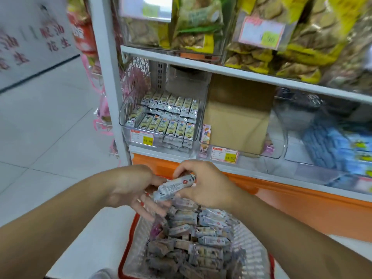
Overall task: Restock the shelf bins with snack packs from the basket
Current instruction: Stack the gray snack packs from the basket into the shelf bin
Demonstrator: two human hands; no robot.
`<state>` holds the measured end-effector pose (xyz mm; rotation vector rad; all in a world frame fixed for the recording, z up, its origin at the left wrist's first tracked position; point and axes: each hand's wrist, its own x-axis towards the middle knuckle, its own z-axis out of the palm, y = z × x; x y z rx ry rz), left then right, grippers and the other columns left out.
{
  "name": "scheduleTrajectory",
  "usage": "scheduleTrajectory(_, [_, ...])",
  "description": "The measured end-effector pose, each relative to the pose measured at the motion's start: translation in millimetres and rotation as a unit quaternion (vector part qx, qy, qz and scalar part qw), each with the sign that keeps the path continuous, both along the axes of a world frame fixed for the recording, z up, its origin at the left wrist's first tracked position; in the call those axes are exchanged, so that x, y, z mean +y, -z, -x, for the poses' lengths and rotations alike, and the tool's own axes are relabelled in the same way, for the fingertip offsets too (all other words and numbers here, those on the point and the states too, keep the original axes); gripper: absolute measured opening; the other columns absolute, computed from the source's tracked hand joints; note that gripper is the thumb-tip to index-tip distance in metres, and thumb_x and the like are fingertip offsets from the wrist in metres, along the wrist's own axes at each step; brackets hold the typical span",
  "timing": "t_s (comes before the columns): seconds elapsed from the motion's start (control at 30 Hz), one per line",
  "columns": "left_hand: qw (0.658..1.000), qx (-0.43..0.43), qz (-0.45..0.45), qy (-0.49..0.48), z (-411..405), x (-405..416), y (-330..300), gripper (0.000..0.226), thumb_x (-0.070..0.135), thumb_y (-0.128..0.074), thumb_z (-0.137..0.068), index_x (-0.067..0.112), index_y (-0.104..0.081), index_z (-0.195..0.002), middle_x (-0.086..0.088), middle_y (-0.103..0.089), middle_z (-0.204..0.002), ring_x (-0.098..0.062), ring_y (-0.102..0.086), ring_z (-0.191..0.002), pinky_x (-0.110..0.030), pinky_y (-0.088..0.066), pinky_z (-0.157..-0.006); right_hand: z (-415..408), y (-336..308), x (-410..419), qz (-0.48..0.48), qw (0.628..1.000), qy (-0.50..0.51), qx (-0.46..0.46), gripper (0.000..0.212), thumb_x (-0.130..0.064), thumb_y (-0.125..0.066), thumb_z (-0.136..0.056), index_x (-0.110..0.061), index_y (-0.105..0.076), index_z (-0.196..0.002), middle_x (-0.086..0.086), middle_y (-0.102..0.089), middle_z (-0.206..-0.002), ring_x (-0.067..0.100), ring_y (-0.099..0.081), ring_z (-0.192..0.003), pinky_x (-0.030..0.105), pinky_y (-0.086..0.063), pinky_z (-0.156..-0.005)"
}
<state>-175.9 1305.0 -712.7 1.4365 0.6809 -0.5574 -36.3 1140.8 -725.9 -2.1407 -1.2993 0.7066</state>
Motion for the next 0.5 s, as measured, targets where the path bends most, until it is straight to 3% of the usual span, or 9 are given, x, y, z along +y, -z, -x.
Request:
scheduleTrajectory(0.13, [0.990, -0.071, 0.088, -0.087, 3, -12, -16, 0.037, 0.022, -0.062, -0.099, -0.005, -0.068, -0.124, -0.022, -0.074, -0.116, -0.032, -0.076, -0.095, -0.041, -0.065, -0.070, 2, -14, -15, -0.067, 0.996, 0.006, -0.061, 0.038, -0.017, -0.086, -0.084, -0.028, -0.064, -0.114, -0.015, -0.059, -0.114, 0.004, -0.054, -0.106, 0.022, -0.045, -0.089])
scheduleTrajectory(0.23, [0.986, -0.103, 0.071, -0.108, 0, -19, -18, 0.033, 0.018, -0.073, -0.091, -0.005, -0.073, -0.114, -0.022, -0.074, -0.112, -0.037, -0.073, -0.097, -0.045, -0.065, -0.076, -1, -16, -17, -0.056, 0.990, 0.004, -0.127, 0.056, -0.009, -0.079, -0.084, -0.027, -0.057, -0.133, -0.013, -0.047, -0.140, 0.008, -0.034, -0.136, 0.010, -0.024, -0.106])
scheduleTrajectory(0.3, [0.983, -0.116, 0.042, -0.139, -2, -24, -18, 0.025, 0.016, -0.077, -0.090, -0.003, -0.076, -0.105, -0.028, -0.069, -0.113, -0.042, -0.067, -0.110, -0.048, -0.064, -0.078, -2, -23, -16, -0.065, 0.990, 0.013, -0.122, 0.062, -0.001, -0.071, -0.083, -0.025, -0.054, -0.137, -0.014, -0.039, -0.148, 0.005, -0.026, -0.140, 0.001, -0.015, -0.103])
scheduleTrajectory(0.37, [0.977, -0.140, -0.002, -0.159, -5, -29, -19, 0.017, 0.016, -0.077, -0.091, 0.000, -0.077, -0.097, -0.017, -0.073, -0.099, -0.027, -0.067, -0.103, -0.047, -0.064, -0.076, -3, -29, -15, -0.086, 0.992, 0.039, -0.088, 0.058, -0.003, -0.066, -0.085, -0.027, -0.054, -0.136, -0.018, -0.039, -0.146, 0.002, -0.028, -0.139, 0.010, -0.023, -0.108])
scheduleTrajectory(0.43, [0.972, -0.157, -0.031, -0.173, -8, -33, -19, 0.012, 0.013, -0.075, -0.093, 0.001, -0.075, -0.095, 0.005, -0.071, -0.072, -0.008, -0.065, -0.073, -0.045, -0.064, -0.075, -4, -32, -14, -0.105, 0.991, 0.056, -0.066, 0.051, -0.016, -0.068, -0.089, -0.033, -0.054, -0.135, -0.022, -0.042, -0.142, 0.000, -0.032, -0.140, 0.026, -0.033, -0.115])
scheduleTrajectory(0.5, [0.967, -0.160, -0.032, -0.195, -11, -31, -18, 0.012, 0.009, -0.073, -0.093, -0.001, -0.072, -0.100, 0.008, -0.067, -0.063, -0.002, -0.063, -0.055, -0.046, -0.064, -0.077, -4, -34, -12, -0.099, 0.992, 0.060, -0.058, 0.050, -0.038, -0.073, -0.092, -0.041, -0.052, -0.136, -0.026, -0.042, -0.141, -0.002, -0.033, -0.141, 0.032, -0.034, -0.118])
